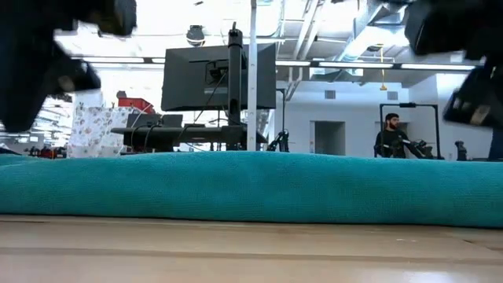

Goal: Roll towel
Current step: Roll the blue towel

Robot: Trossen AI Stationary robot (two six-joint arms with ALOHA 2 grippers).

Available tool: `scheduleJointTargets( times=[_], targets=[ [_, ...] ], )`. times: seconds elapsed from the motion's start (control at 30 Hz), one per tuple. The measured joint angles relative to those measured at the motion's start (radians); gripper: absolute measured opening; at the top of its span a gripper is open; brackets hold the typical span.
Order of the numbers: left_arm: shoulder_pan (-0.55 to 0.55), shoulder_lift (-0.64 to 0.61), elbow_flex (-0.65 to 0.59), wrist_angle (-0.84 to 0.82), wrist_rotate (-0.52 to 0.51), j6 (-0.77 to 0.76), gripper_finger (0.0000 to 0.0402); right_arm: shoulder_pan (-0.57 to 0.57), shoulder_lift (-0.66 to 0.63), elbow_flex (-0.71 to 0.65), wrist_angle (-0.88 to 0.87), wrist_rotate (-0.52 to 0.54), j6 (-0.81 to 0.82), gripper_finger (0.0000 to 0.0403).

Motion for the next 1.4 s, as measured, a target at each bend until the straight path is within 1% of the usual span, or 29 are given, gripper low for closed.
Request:
scheduleJointTargets(
  times=[0.1,0.2,0.27,0.33,0.4,0.5,0.6,0.63,0.7,0.8,0.83,0.9,0.97,1.03,1.07,1.17,1.3,1.4],
  targets=[
    [0.008,-0.014,0.011,0.039,-0.011,0.025,0.0095,0.011,-0.051,0.000,0.005,0.000,0.017,0.0168],
    [0.022,-0.014,0.012,0.105,-0.025,0.059,0.0095,0.006,-0.065,0.001,0.041,0.026,0.018,0.0168],
    [0.051,-0.012,0.012,0.115,-0.020,0.089,0.0097,-0.024,-0.060,0.001,0.045,0.044,0.017,0.0168],
    [0.090,-0.014,0.013,0.105,0.008,0.113,0.0105,-0.061,-0.058,0.001,0.047,0.042,-0.020,0.0172],
    [0.127,-0.022,0.030,0.063,0.054,0.130,0.0116,-0.087,-0.061,0.018,0.045,0.041,-0.056,0.0181],
    [0.149,-0.033,0.098,-0.043,0.129,0.139,0.0141,-0.085,-0.080,0.079,0.054,0.036,-0.106,0.0203],
    [0.115,-0.036,0.174,-0.151,0.130,0.181,0.0168,-0.044,-0.082,0.148,0.038,0.049,-0.148,0.0228],
    [0.092,-0.036,0.197,-0.177,0.112,0.191,0.0175,-0.024,-0.076,0.171,0.018,0.071,-0.153,0.0235],
    [0.035,-0.036,0.239,-0.230,0.036,0.196,0.0184,0.031,-0.056,0.223,-0.027,0.133,-0.156,0.0244],
    [-0.069,-0.026,0.281,-0.292,-0.140,0.206,0.0186,0.138,0.005,0.293,-0.074,0.253,-0.178,0.0247],
    [-0.105,-0.020,0.289,-0.309,-0.208,0.201,0.0185,0.174,0.034,0.316,-0.084,0.302,-0.194,0.0247],
    [-0.169,0.002,0.294,-0.322,-0.327,0.177,0.0182,0.242,0.099,0.360,-0.106,0.426,-0.275,0.0246],
    [-0.221,0.033,0.295,-0.314,-0.399,0.145,0.0178,0.299,0.171,0.400,-0.156,0.560,-0.310,0.0246],
    [-0.249,0.077,0.295,-0.321,-0.441,0.084,0.0175,0.334,0.243,0.427,-0.217,0.676,-0.293,0.0245],
    [-0.255,0.101,0.295,-0.326,-0.445,0.054,0.0175,0.345,0.278,0.433,-0.248,0.717,-0.278,0.0245],
    [-0.262,0.176,0.295,-0.338,-0.456,0.015,0.0174,0.364,0.371,0.442,-0.314,0.799,-0.218,0.0245],
    [-0.251,0.265,0.295,-0.348,-0.458,-0.041,0.0174,0.366,0.476,0.442,-0.341,0.823,-0.129,0.0245],
    [-0.245,0.306,0.309,-0.348,-0.458,-0.091,0.0173,0.361,0.525,0.442,-0.359,0.823,-0.066,0.0245]
  ],
)
